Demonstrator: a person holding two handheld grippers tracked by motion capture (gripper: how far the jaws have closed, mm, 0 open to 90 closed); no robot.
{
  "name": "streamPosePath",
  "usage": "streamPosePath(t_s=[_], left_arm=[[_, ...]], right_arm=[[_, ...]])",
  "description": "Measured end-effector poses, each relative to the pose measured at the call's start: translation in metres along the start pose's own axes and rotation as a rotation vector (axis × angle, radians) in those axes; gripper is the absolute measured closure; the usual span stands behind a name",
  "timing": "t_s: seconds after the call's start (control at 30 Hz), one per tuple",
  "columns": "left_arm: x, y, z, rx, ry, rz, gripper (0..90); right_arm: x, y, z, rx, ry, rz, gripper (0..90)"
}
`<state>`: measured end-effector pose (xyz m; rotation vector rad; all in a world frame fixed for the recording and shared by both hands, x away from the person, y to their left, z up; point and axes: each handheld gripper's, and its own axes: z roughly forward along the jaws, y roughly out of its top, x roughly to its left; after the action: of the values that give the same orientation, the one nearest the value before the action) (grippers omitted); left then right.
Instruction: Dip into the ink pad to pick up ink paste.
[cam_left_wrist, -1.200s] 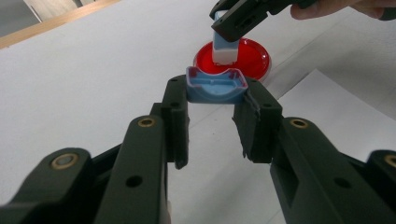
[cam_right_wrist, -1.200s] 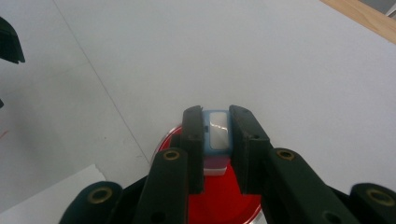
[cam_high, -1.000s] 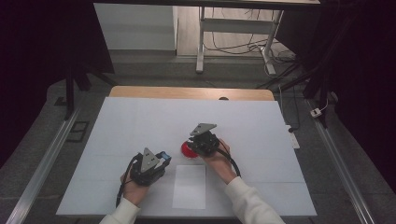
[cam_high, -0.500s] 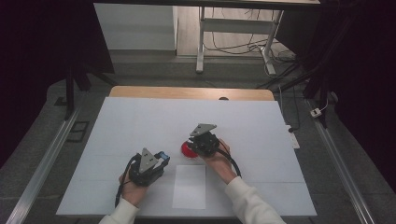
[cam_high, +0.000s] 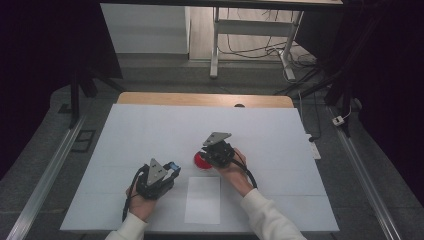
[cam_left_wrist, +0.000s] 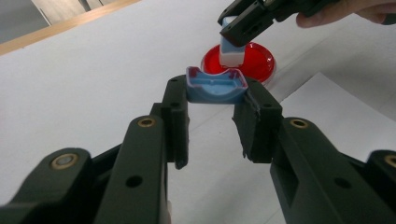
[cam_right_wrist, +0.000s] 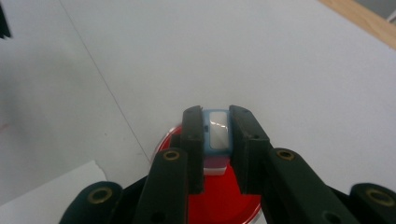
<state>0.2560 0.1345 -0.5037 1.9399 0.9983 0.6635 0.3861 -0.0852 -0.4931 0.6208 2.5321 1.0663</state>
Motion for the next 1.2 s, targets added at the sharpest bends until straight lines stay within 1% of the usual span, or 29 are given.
streamPosePath(t_s=[0.03,0.07,0.1,0.13,0.17,0.3,0.4,0.53,0.63,0.8,1.0,1.2], left_arm=[[0.0,0.0,0.0,-0.001,0.001,-0.001,65.9],[0.001,0.0,0.0,0.0,0.003,-0.002,65.9],[0.001,0.0,0.0,-0.002,0.003,-0.004,65.9],[0.002,0.0,0.0,-0.002,0.006,-0.006,65.9],[0.003,-0.001,0.0,0.0,0.005,-0.002,65.9],[0.005,-0.001,0.001,0.001,0.007,-0.009,65.9],[0.005,-0.001,-0.001,0.001,0.007,-0.008,65.9],[0.005,-0.001,-0.002,-0.002,0.006,-0.008,65.9],[0.006,-0.002,-0.003,-0.002,0.003,-0.011,65.9],[0.007,-0.002,-0.003,0.0,0.004,-0.012,65.9],[0.007,-0.002,-0.003,0.001,0.003,-0.015,65.9],[0.008,-0.002,-0.003,0.002,-0.001,-0.02,65.9]], right_arm=[[-0.002,0.0,-0.004,-0.028,0.007,0.006,75.3],[-0.003,0.001,-0.007,-0.041,0.006,0.008,75.1],[-0.004,0.002,-0.012,-0.083,0.004,0.012,75.1],[-0.006,0.004,-0.018,-0.112,0.008,0.028,75.1],[-0.007,0.006,-0.023,-0.143,0.022,0.049,75.1],[-0.008,0.013,-0.039,-0.191,0.048,0.067,75.1],[-0.007,0.014,-0.044,-0.2,0.052,0.066,75.1],[-0.007,0.012,-0.046,-0.196,0.067,0.08,75.2],[-0.007,0.012,-0.047,-0.197,0.071,0.076,75.2],[-0.009,0.011,-0.051,-0.205,0.085,0.086,75.1],[-0.01,0.008,-0.055,-0.203,0.081,0.085,75.1],[-0.011,0.006,-0.057,-0.201,0.09,0.091,75.1]])
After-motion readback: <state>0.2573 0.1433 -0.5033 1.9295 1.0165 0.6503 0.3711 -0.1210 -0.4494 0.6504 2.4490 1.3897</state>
